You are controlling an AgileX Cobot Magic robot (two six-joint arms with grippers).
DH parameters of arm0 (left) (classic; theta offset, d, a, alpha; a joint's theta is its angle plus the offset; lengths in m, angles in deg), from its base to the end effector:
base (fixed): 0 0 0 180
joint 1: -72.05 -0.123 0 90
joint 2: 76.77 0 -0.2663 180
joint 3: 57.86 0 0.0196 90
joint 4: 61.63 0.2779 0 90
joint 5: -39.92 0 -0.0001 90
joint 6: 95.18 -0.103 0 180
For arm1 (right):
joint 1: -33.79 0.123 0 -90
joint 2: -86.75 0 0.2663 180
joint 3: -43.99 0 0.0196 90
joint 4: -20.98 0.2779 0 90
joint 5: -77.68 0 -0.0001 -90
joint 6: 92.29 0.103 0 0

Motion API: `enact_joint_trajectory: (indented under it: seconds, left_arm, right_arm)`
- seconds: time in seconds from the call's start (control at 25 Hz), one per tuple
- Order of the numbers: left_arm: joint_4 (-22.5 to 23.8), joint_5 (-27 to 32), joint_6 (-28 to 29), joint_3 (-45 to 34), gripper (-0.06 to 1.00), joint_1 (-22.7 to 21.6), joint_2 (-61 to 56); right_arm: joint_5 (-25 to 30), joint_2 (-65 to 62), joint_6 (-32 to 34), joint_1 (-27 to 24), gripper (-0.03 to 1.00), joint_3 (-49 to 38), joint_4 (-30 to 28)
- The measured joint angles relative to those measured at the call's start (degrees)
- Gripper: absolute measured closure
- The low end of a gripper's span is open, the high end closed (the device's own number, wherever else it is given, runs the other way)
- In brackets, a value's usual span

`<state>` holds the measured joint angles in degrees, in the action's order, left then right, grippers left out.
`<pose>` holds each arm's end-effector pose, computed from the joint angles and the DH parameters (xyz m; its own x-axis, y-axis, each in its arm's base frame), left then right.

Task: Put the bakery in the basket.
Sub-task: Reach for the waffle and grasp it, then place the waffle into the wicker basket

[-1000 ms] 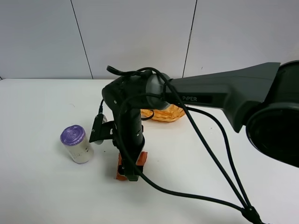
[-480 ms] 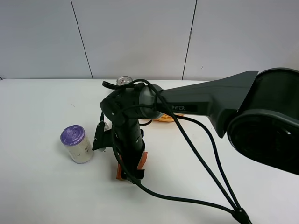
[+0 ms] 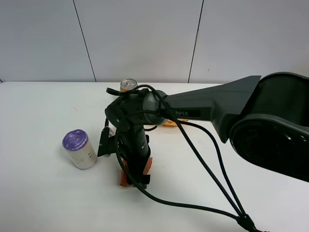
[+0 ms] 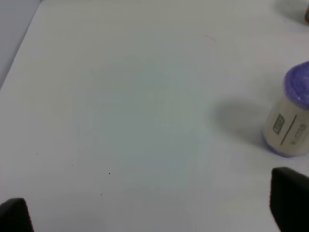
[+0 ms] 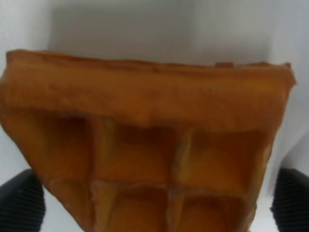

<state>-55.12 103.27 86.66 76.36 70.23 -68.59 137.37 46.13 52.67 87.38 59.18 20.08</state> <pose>0.0404 0.0117 0.2934 -0.4585 0.0044 -0.8887 -0.1130 0.9916 0.0632 0.2599 0.3500 0.0537 -0.0146 -0.9979 0.0629 -0.9995 0.0164 0.0282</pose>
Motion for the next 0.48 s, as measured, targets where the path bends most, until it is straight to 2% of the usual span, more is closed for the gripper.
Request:
enact_joint_trajectory:
  seconds: [0.28, 0.48]
  left_arm:
    - [0.00, 0.00, 0.00, 0.00, -0.05, 0.00, 0.00]
    - [0.00, 0.00, 0.00, 0.00, -0.05, 0.00, 0.00]
  right_arm:
    - [0.42, 0.00, 0.00, 0.00, 0.34, 0.00, 0.06]
    - [2.36, 0.00, 0.00, 0.00, 0.35, 0.00, 0.16]
